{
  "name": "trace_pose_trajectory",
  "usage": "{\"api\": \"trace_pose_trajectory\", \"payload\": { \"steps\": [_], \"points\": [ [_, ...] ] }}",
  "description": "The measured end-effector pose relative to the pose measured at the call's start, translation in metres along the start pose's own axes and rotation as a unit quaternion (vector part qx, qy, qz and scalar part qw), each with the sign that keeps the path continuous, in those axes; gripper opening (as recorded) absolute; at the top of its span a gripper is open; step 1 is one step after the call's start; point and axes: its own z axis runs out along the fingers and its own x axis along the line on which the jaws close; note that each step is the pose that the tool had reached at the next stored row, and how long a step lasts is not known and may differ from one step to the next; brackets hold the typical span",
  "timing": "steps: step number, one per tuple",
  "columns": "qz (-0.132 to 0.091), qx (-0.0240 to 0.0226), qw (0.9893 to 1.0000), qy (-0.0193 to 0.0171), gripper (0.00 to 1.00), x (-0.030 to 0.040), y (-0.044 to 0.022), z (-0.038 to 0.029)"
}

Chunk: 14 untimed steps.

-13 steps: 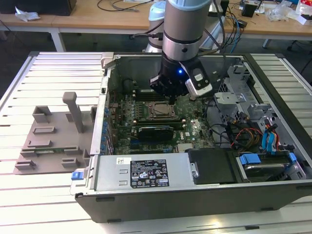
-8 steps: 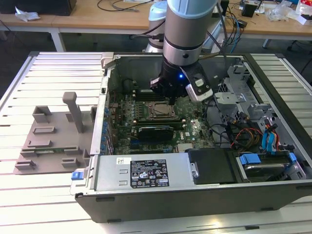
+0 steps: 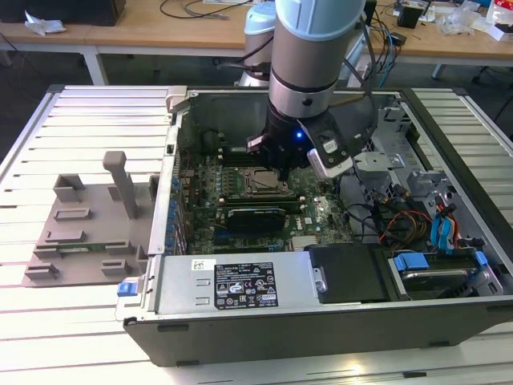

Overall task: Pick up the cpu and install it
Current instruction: 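Install the second cpu locking lever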

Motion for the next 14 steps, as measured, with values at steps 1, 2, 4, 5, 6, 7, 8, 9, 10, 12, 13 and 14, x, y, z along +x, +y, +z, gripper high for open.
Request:
{"api": "trace_pose_trajectory", "payload": {
  "steps": [1, 2, 4, 5, 6, 7, 8, 9, 10, 12, 13, 14],
  "points": [
    [0.000, 0.0001, 1.0000, 0.0001, 0.11, 0.0000, -0.0007, -0.0002],
    [0.000, 0.0001, 1.0000, 0.0001, 0.11, 0.0000, -0.0011, -0.0002],
    [0.000, 0.0001, 1.0000, 0.0001, 0.11, -0.0001, -0.0028, -0.0003],
    [0.000, 0.0002, 1.0000, 0.0001, 0.11, 0.0000, -0.0042, -0.0004],
    [0.000, 0.0001, 1.0000, 0.0001, 0.11, 0.0000, -0.0051, -0.0001],
    [0.000, 0.0001, 1.0000, 0.0000, 0.11, 0.0001, -0.0060, 0.0004],
    [0.000, 0.0000, 1.0000, 0.0000, 0.11, 0.0003, -0.0069, 0.0020],
    [0.000, 0.0001, 1.0000, 0.0000, 0.11, 0.0004, -0.0080, 0.0038],
    [0.000, 0.0000, 1.0000, 0.0000, 0.11, 0.0013, -0.0086, 0.0060],
    [0.000, -0.0003, 1.0000, 0.0000, 0.11, 0.0082, -0.0086, 0.0132],
    [0.000, -0.0003, 1.0000, 0.0000, 0.11, 0.0109, -0.0064, 0.0160],
    [0.000, -0.0002, 1.0000, 0.0001, 0.11, 0.0139, -0.0023, 0.0197]
  ]
}}
